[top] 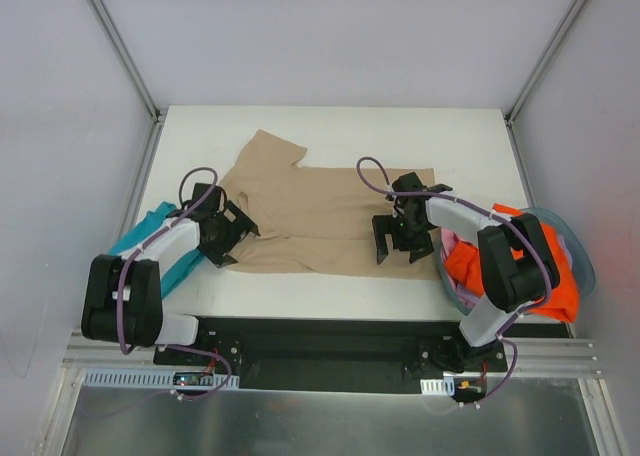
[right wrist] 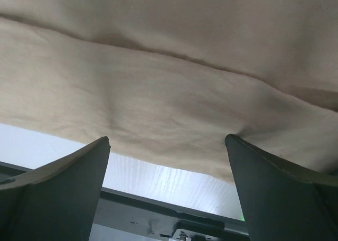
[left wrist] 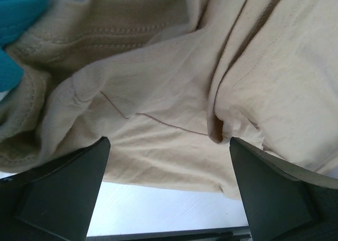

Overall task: Fold and stack the t-shirts
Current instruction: Fold the flattened tshirt in 1/3 of the way

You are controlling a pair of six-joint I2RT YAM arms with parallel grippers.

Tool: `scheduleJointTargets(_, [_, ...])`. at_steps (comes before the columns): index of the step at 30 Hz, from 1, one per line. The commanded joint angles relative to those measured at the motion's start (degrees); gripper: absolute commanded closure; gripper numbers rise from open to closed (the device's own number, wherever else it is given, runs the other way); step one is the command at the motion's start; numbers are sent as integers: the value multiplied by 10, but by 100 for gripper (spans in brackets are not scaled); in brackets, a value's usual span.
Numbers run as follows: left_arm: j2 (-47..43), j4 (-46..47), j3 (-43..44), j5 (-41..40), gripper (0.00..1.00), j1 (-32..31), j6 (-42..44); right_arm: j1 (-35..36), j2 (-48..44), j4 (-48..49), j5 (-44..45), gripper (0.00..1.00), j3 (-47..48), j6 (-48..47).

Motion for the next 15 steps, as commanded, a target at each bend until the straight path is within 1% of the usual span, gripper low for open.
scheduleJointTargets(1, [-60, -51, -56, -45, 1, -2, -35, -6, -12, -19, 1, 3, -14, -18])
scheduleJointTargets(4, [-79, -50, -54, -32, 1, -3, -34, -7, -16, -19, -2, 3, -9, -20])
scheduleJointTargets(7, [-78, -49, -21, -19, 1, -16, -20, -6, -20, -19, -2, 3, -2, -19])
scheduleJointTargets(11, [-62, -51, 29, 8, 1, -47, -3, -6, -22, -19, 4, 3, 3, -18])
scheduleJointTargets(15, [-34, -52, 52, -3, 1, -61, -4, -6, -23, -18, 11, 3, 2, -16])
